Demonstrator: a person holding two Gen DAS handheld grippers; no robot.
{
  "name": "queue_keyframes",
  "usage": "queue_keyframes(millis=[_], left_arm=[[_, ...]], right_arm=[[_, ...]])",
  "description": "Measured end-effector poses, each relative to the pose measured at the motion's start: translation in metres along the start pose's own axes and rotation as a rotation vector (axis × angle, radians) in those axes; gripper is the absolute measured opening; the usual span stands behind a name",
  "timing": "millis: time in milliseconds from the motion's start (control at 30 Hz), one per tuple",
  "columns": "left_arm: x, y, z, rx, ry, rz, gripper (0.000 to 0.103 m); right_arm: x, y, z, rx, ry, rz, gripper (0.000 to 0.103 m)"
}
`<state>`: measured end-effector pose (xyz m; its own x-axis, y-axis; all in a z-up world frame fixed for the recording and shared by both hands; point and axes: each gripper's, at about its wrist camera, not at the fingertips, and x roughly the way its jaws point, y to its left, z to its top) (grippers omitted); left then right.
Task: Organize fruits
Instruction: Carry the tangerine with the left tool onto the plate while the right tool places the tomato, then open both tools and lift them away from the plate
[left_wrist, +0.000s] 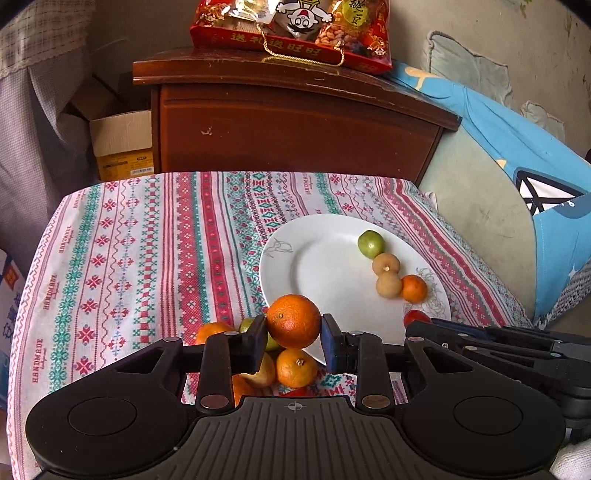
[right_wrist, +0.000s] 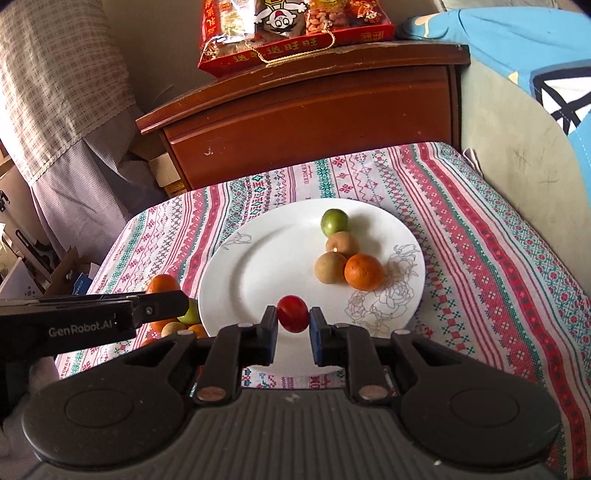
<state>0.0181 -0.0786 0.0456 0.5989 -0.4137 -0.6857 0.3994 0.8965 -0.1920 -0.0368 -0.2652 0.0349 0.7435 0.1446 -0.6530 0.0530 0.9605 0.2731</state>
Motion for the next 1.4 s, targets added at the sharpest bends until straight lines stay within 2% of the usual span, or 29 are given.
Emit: queue_keyframes(millis=[367,533,633,667,733,800,1000,1167,1400], left_arm=[[0.029,-0.008,0.009,0.0,0.027,-0.021,0.029],[0.032,-0.011,0.015,0.0,0.02,-0.023,0.031],[0.03,-0.013,0.02,-0.003,0.009,-0.027,0.036],[0.028,-0.013,0.022,-0.004,0.003,-0.027,0.037],[0.024,-0.012,0.026,-0.013,-0.003,-0.027,0.038],[0.02,-0.009,0.03,-0.028,-0.008,-0.021,0.039],[0.004,0.009,0.031,-0.085,-0.022,0.017,0.039],[-0.014,0.024,0.027,-0.121,-0.035,0.048,0.039],[-0.033,0.042,0.009,-0.181,-0.035,0.074,0.04]], right_arm=[[0.013,-0.011,0.002,0.069,0.018,-0.005,0.022],[0.014,-0.01,0.002,0.066,0.023,0.0,0.022],[0.012,-0.006,0.002,0.043,0.016,-0.003,0.024],[0.012,-0.006,0.002,0.043,0.015,-0.002,0.026],[0.01,-0.007,0.002,0.059,0.018,0.01,0.043],[0.009,-0.007,0.002,0.075,0.03,0.028,0.054],[-0.001,0.009,-0.004,-0.001,0.028,0.057,0.07],[-0.005,0.022,-0.014,-0.042,0.056,0.098,0.077],[-0.006,0.035,-0.032,-0.105,0.083,0.108,0.078]])
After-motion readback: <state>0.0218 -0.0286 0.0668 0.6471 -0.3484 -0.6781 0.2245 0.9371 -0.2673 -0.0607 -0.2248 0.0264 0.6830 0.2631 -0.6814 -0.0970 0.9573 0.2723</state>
